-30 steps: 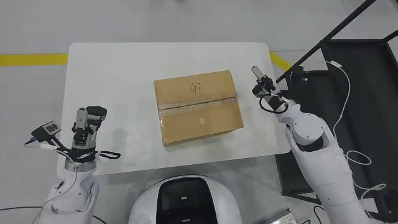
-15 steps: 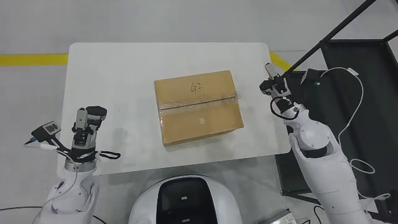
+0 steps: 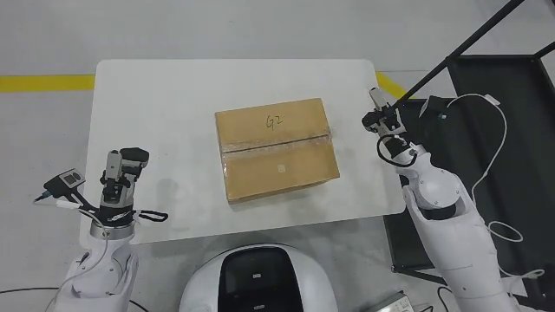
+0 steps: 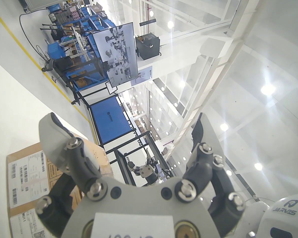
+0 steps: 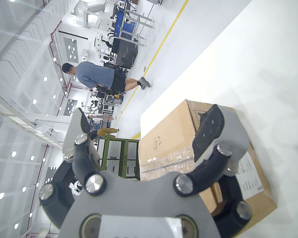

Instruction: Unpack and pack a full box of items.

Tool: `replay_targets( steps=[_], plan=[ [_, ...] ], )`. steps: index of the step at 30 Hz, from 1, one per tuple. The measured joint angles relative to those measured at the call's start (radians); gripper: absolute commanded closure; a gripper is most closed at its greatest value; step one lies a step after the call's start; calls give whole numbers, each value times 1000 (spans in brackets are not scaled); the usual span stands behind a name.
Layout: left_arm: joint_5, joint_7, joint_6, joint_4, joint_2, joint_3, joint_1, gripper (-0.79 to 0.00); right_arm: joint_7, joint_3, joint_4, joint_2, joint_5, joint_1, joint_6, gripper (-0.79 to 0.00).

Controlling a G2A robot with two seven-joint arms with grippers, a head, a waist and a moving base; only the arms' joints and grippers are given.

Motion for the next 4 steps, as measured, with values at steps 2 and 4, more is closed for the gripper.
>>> replay_targets(
  steps=[2, 4],
  plan=[
    [0, 0, 0, 0, 0, 0, 0, -785, 0, 0, 0, 0, 0, 0, 0, -785],
    [0, 0, 0, 0, 0, 0, 0, -784, 0, 0, 0, 0, 0, 0, 0, -785]
  ],
)
